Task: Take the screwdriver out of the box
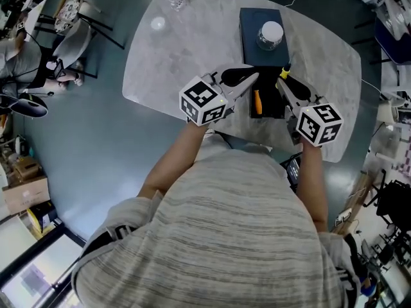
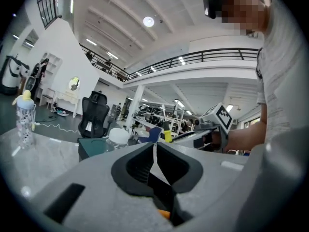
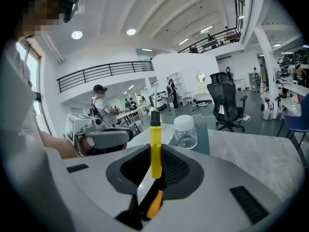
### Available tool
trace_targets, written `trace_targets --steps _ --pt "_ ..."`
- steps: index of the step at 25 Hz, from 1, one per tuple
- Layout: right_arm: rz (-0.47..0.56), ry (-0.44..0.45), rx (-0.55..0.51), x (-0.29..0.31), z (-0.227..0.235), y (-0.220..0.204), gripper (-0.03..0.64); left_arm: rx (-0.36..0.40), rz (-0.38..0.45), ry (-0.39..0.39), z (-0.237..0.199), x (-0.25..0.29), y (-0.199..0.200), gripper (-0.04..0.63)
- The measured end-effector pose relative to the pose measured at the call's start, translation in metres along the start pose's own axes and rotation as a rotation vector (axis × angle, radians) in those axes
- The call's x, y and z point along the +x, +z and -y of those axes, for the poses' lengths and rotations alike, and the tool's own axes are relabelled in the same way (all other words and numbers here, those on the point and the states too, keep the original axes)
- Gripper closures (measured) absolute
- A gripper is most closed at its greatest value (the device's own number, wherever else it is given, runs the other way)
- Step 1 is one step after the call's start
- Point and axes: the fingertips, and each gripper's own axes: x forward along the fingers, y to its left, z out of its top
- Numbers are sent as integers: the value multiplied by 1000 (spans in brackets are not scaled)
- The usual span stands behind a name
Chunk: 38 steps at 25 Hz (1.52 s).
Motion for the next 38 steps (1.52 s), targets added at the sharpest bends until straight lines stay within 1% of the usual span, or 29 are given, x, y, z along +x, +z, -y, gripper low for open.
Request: trace_targets --steps 3,6,11,15,18,21,25,29,32,35,38 --pt "-13 73 -20 -5 11 0 551 -48 -46 100 1 16 -9 561" --pt "-23 156 -35 -10 19 -2 551 -80 -85 185 9 28 -21 561" --pt "-44 282 -60 -17 24 -12 551 -134 -153 343 18 33 -41 561" --pt "-59 361 -62 -23 30 -21 551 -208 -229 460 24 35 -63 561" --pt "-73 411 -64 -25 34 -26 551 -280 -283 519 28 39 -82 560" --pt "-89 450 -76 -27 36 -32 551 -355 -314 559 32 43 -100 556" --pt "-102 486 -87 -33 43 -36 551 -416 -374 628 34 50 -122 483" --pt "-115 520 -93 -36 45 -38 551 -467 -411 730 30 47 -139 469" --pt "-123 541 -101 -35 47 -38 551 -514 -432 789 24 45 -150 461" --pt "-129 562 -102 -34 50 -37 551 -548 -490 860 18 41 -160 453" --pt "-131 580 -101 -34 50 -36 551 -554 -574 921 14 37 -172 453"
